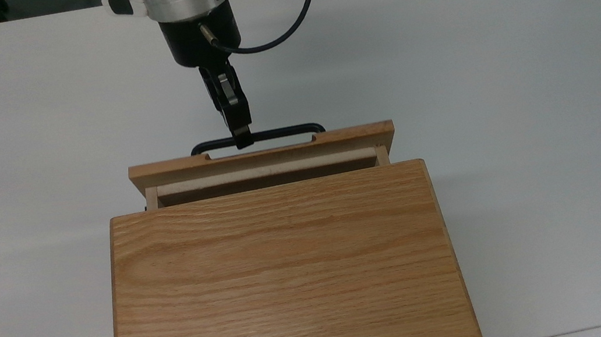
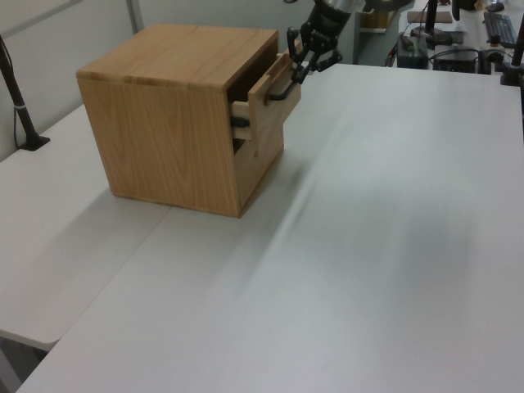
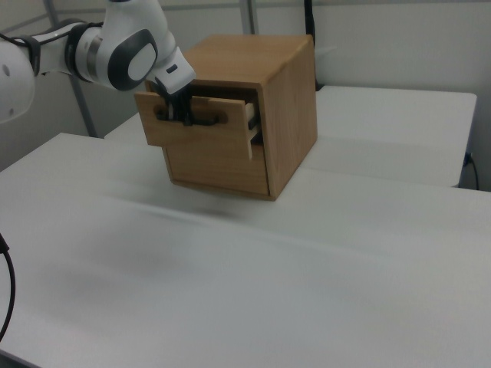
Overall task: Open the drawer by sliding it
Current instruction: 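Pull the handle away from the cabinet, sliding the drawer out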
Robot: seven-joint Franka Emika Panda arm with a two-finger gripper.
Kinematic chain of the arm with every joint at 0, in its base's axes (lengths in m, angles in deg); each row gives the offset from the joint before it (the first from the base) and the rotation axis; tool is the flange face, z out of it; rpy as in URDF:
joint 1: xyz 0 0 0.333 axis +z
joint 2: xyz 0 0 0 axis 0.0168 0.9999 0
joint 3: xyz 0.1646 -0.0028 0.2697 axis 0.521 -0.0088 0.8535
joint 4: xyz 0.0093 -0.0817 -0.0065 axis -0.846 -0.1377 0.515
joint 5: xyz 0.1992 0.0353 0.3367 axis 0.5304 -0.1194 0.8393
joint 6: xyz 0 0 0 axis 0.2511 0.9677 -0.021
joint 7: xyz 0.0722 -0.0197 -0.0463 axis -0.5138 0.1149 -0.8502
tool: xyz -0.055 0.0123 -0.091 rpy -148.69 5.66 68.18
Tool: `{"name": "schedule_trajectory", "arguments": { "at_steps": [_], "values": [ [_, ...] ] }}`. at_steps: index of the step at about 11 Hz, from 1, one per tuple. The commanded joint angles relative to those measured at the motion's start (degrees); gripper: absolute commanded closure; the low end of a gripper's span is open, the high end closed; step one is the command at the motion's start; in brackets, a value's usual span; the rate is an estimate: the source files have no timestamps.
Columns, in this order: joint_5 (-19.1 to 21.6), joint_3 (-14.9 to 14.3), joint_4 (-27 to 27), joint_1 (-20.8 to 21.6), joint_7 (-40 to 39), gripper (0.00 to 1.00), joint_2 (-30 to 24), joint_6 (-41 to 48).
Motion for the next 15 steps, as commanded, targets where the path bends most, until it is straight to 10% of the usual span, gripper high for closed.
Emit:
{"name": "schedule_trajectory", "arguments": {
  "at_steps": [1,15],
  "values": [
    [-0.2,0.5,-3.7,0.9,-6.1,1.0,-4.4,10.5],
    [-2.6,0.5,-6.0,0.8,-13.2,0.93,-10.1,29.8]
  ]
}}
